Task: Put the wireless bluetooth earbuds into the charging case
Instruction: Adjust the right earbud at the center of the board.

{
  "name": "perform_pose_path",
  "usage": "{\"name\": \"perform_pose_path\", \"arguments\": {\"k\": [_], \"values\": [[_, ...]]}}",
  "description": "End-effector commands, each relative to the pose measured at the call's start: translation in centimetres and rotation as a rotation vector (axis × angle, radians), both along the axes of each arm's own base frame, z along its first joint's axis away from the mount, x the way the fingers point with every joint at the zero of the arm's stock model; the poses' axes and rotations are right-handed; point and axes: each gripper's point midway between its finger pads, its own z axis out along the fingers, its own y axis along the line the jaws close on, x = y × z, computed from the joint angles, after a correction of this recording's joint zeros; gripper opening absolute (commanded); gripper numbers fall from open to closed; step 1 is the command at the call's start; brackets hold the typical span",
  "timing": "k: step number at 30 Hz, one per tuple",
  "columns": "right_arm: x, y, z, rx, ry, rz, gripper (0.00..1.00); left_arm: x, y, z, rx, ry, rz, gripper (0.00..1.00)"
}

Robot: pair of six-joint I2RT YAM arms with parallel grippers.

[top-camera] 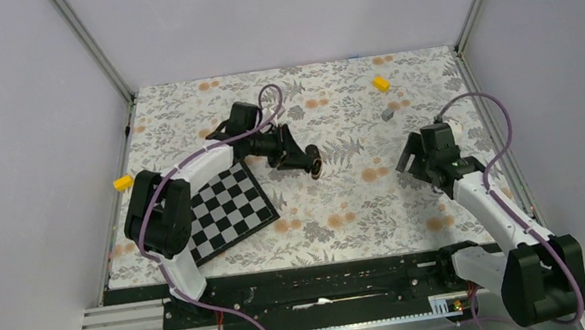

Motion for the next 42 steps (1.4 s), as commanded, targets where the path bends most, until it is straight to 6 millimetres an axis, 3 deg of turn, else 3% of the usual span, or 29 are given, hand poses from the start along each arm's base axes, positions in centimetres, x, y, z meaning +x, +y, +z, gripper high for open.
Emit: {"name": "perform_pose_path", "arguments": {"k": [1, 3, 7, 11, 21, 29, 35, 42], "values": [[-0.1, -2.1, -1.0, 0.043, 0.002, -0.117, 0.79, -2.4, 1.4, -2.9, 0.166, -0.111, -0.049, 0.00], [-0.2, -3.2, -1.8, 0.004, 0.028, -0.135, 0.70, -2.8, 1.3, -3.2, 0.187, -0.140, -0.056, 0.00], [-0.1, -4.6, -3.2, -0.066, 0.084, -0.149, 0.64, -3.6, 1.0, -3.5, 0.200, -0.179, -0.078, 0.00], [1.2, -4.6, -3.7, -0.075, 0.076, -0.135, 0.57, -4.1, 0.6, -3.3, 0.189, -0.196, -0.107, 0.00], [3.4, -5.4, -5.6, -0.153, 0.162, -0.103, 0.44, -4.1, 0.2, -0.7, 0.126, -0.328, -0.095, 0.00], [3.5, -5.4, -7.8, -0.167, 0.223, -0.078, 0.43, -4.2, 0.5, -0.5, 0.132, -0.346, -0.078, 0.00], [3.9, -4.6, -7.5, -0.132, 0.218, -0.048, 0.34, -4.2, 0.5, -0.5, 0.133, -0.336, -0.075, 0.00], [3.2, -2.5, -6.4, -0.023, 0.204, -0.001, 0.34, -3.9, 0.3, -0.5, 0.136, -0.333, -0.065, 0.00]]}}
